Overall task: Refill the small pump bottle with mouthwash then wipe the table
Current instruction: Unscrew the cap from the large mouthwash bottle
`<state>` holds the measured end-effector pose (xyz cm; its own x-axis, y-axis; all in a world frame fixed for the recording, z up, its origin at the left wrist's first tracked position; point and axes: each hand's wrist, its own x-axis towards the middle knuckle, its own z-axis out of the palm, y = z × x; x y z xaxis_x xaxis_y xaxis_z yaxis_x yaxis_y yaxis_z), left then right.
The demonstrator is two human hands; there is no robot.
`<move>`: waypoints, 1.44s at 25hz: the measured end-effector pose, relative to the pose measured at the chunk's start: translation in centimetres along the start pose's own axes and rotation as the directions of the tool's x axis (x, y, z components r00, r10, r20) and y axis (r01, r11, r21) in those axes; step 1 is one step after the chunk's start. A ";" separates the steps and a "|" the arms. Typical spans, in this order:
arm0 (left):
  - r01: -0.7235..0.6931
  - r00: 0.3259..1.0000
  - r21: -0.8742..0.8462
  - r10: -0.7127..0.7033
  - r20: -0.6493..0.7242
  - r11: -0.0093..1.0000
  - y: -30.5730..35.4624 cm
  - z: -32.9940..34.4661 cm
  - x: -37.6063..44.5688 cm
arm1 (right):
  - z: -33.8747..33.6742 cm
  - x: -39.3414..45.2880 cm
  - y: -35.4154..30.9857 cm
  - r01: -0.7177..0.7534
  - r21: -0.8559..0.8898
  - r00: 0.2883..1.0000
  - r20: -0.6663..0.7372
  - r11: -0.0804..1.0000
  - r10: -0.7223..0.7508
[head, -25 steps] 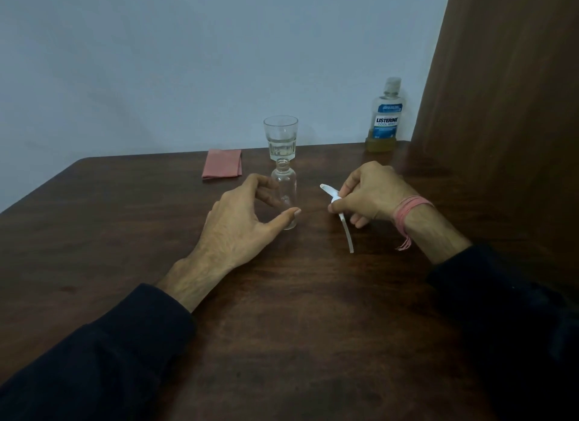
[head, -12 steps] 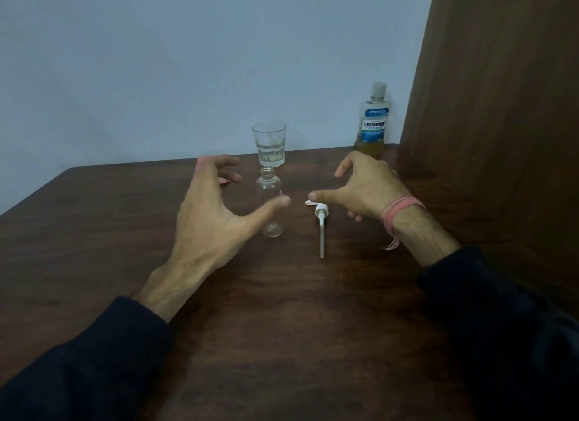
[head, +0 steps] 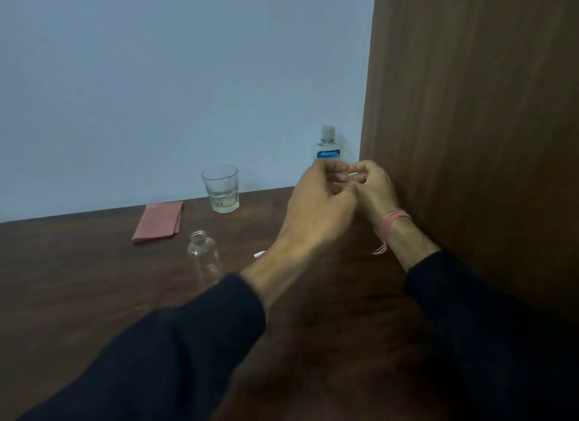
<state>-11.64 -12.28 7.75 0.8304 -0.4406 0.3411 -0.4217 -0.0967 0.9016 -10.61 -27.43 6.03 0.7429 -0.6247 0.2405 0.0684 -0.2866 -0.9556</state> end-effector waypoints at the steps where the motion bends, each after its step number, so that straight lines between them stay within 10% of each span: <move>1: 0.100 0.995 -0.022 -0.100 0.011 0.995 -0.7 1.2 2.8 | -0.1 1.3 0.7 -0.013 0.010 1.000 0.002 1.000 0.013; 8: 0.332 0.922 0.094 -0.302 -0.243 0.938 -6.8 4.0 16.4 | 1.3 10.5 4.9 -0.099 -0.090 0.987 0.119 0.991 0.109; 13: 0.318 0.946 0.111 -0.308 -0.101 0.941 -10.6 3.7 18.3 | 3.8 12.7 7.0 -0.026 -0.047 0.966 0.256 0.999 0.038; 21: 0.157 0.987 0.313 -0.143 -0.068 0.937 -9.9 3.0 10.8 | 0.9 7.2 8.9 0.051 -0.037 0.980 0.192 0.998 -0.043; 29: 0.021 0.993 0.365 -0.062 0.102 0.931 -5.4 -2.5 -3.6 | -5.3 -5.9 4.8 0.003 -0.051 0.871 0.491 0.999 0.023; 36: -0.072 0.991 0.454 0.011 0.136 0.888 -4.7 -5.2 -10.7 | -1.4 -10.8 -6.9 0.027 0.594 0.955 0.222 0.804 -0.196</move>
<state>-16.60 -2.50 1.22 0.7684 -0.5589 0.3117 -0.5999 -0.4594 0.6551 -20.07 -19.72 10.29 0.8439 -0.3797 0.3791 0.4704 0.1837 -0.8631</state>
